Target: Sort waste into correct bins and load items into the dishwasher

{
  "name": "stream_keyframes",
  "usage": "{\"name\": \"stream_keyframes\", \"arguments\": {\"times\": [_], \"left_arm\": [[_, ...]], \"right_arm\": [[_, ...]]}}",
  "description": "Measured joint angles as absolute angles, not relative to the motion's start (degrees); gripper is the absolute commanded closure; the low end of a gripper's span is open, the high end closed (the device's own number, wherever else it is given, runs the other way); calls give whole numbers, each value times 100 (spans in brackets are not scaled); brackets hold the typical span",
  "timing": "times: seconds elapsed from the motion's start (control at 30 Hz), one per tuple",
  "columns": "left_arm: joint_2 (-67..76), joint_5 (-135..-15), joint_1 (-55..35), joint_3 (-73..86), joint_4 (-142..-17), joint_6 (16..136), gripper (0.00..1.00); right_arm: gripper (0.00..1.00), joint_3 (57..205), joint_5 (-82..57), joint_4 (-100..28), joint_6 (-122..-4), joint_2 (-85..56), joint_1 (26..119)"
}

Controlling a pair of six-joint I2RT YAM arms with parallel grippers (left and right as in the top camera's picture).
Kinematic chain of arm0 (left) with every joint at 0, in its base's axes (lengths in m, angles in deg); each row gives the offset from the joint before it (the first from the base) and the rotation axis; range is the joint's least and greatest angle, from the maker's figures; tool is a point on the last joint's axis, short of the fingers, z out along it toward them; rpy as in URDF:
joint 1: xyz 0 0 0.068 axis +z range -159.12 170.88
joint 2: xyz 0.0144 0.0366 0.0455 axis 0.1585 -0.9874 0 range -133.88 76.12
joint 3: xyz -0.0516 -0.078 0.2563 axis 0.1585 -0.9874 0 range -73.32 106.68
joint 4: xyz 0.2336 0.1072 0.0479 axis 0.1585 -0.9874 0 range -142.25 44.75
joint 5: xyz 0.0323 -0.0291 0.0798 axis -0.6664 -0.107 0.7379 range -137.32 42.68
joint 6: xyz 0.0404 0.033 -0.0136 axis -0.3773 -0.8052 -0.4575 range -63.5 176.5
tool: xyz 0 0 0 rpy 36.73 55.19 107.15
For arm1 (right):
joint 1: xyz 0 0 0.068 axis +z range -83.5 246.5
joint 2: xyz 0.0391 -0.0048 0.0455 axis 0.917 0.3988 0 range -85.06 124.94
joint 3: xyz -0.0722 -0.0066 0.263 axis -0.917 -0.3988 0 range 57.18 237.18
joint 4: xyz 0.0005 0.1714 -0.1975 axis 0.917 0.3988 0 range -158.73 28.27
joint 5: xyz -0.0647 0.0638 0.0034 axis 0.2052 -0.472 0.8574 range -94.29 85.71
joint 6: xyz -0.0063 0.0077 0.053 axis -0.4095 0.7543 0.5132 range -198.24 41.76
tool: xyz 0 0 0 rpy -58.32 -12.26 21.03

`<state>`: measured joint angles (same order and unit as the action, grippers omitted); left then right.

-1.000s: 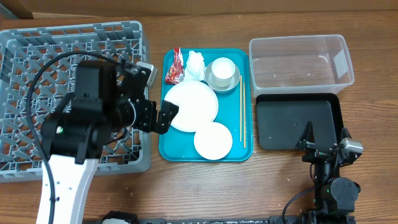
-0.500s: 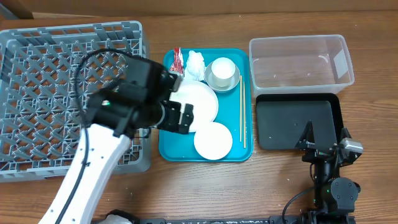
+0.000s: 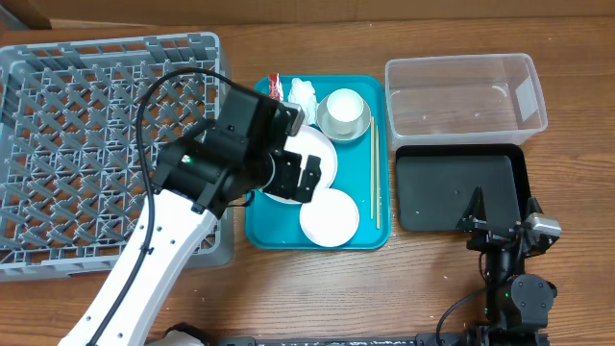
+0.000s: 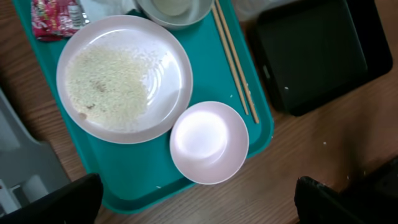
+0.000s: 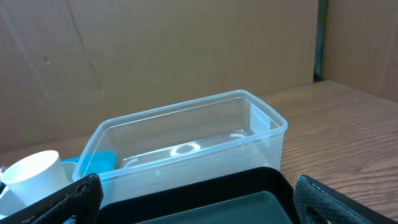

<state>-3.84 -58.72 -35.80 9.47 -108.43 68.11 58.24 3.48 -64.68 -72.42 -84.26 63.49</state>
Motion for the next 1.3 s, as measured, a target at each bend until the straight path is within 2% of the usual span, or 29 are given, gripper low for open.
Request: {"name": "stream_keyframes", "arguments": {"times": [0.17,0.43,0.6,1.3], "left_arm": [[-644,-5717,-4288,958,-11044,6744,0],[-1195,-4102,-5407,960,-11110,7517,0],[-1313,-3758,-5414,960,-10797,7742,0],[-1499,-3761,-5414,960,-10472,7762,0]], "right_arm": [[0,5824,350,-6466,-7242,-8426,6349],[0,5824,350,-6466,-7244,-8426,6349],[0,5824,352,-6466,-7244,-8426,6349],[0,5824,350,-6464,-7244,-8426,6349]]}}
